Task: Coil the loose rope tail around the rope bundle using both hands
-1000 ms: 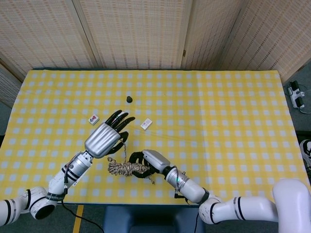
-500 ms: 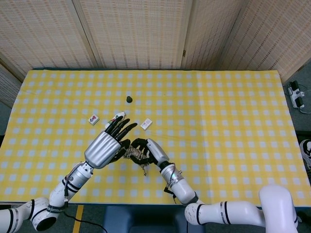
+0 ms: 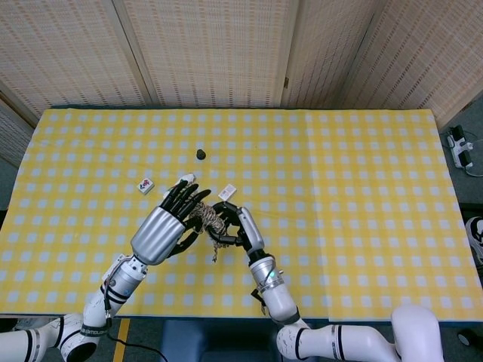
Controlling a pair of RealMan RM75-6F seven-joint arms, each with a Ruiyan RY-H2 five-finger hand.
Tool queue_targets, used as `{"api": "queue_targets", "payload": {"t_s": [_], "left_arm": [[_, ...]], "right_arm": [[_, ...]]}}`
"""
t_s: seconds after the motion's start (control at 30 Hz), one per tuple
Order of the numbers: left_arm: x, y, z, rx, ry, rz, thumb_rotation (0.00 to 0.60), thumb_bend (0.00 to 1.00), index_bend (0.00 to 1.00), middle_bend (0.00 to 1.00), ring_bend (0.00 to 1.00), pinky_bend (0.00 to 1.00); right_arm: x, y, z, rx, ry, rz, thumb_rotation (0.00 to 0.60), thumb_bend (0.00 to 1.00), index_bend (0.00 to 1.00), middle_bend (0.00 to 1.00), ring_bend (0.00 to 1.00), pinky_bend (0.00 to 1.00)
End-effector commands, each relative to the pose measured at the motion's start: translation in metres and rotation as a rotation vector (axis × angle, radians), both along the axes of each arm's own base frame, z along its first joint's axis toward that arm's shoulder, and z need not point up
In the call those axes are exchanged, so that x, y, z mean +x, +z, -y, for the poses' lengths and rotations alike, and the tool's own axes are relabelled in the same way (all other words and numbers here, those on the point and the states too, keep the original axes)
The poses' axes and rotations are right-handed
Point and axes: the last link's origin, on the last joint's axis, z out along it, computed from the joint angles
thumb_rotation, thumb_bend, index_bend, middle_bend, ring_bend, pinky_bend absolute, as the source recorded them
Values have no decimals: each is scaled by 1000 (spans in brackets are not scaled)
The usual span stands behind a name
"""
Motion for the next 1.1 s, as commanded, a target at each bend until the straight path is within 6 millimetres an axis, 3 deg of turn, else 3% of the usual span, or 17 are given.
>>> {"api": "queue_targets", "payload": {"t_s": [0.03,0.3,0.77,1.1], "left_arm": [[0,0,0,-29,35,50,600,483,619,117,13,0],[-4,4,-2,-62,101,128,600,456,589,125,37,0],[-19,-3,-7,-73,165,103,600,375,529,127,41,0],[-67,8,-24,3,304,-9,600,367,470,141,64,0]], "right_arm": [[-4,2,1,-34,-9,58,600,745,799,657,754,656],[-13,7,6,-84,-1,68,600,745,800,657,757,656],[-29,24,21,-162,16,15,600,744,799,657,756,656],[-58,61,32,-256,150,-277,600,744,800,657,754,656]]}}
